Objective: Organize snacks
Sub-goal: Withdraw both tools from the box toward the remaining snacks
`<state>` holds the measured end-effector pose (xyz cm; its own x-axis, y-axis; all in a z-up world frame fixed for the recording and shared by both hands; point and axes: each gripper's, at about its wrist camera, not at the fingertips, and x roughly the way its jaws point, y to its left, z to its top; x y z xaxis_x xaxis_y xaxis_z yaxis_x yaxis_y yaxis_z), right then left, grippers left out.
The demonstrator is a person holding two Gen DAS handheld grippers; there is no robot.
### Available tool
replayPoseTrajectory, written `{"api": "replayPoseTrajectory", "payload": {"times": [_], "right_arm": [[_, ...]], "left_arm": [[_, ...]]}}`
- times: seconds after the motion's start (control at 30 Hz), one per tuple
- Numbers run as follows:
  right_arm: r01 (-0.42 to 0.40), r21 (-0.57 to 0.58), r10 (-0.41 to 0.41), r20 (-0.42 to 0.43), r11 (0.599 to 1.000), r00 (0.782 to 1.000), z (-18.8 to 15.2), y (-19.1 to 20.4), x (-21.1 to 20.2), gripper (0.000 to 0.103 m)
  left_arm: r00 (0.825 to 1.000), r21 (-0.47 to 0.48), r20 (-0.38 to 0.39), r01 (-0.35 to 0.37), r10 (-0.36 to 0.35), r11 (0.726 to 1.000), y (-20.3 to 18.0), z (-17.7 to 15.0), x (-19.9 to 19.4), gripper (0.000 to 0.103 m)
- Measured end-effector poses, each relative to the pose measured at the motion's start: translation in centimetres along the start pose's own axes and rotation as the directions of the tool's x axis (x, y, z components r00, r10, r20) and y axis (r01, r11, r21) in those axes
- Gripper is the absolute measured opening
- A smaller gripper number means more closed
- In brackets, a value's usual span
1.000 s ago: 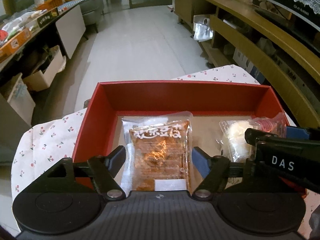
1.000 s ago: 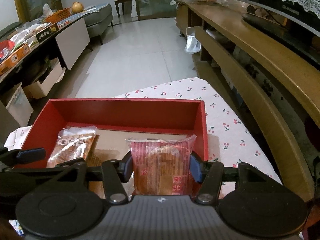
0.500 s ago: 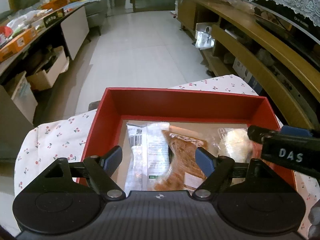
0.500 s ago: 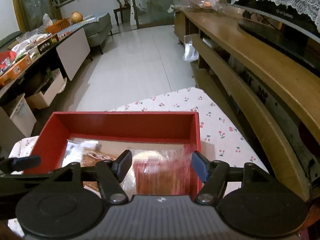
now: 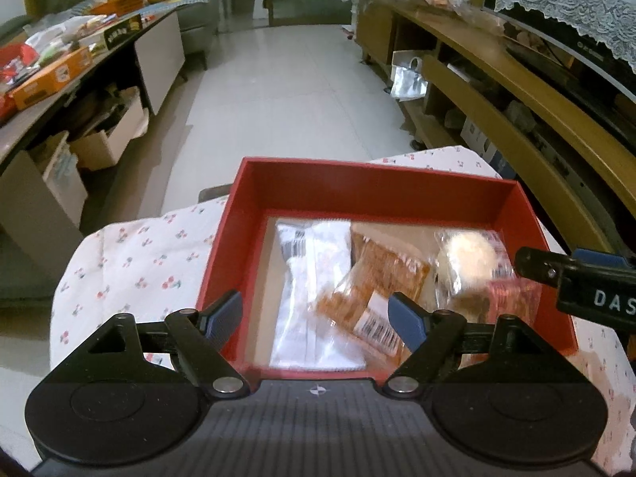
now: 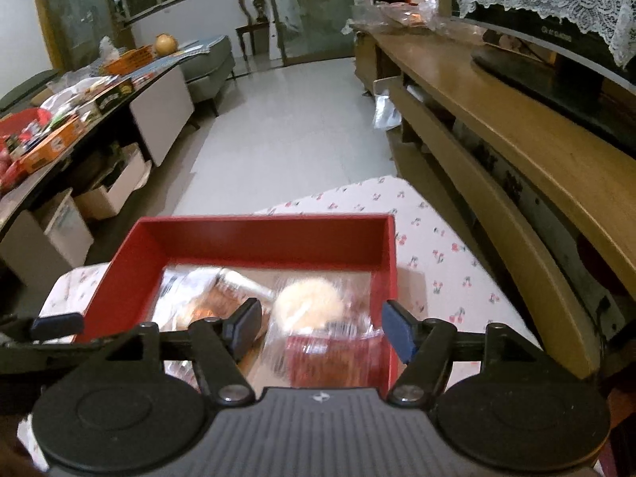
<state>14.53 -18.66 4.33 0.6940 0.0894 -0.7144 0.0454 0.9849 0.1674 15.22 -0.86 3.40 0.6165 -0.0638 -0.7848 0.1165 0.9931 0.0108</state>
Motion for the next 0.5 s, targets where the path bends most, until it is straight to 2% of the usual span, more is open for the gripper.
{"api": "replayPoseTrajectory", "payload": {"times": [0.27, 0.5], "right_arm": [[-0.077, -0.003, 0.077, -0.045, 0.997, 0.996, -3.2, 1.3, -3.3, 0.067], [-0.127, -0.043, 0.119, -0.159, 0.991, 0.98, -6.1, 4.1, -2.5, 0.068]], "left_arm": [[0.999, 0.004, -0.04, -0.003, 0.003, 1.0, 1.9, -3.4, -1.8, 0.086], [0.995, 0.003, -0.1, -0.018, 0.019, 1.0, 4.7, -5.6, -1.6, 0.086]]}}
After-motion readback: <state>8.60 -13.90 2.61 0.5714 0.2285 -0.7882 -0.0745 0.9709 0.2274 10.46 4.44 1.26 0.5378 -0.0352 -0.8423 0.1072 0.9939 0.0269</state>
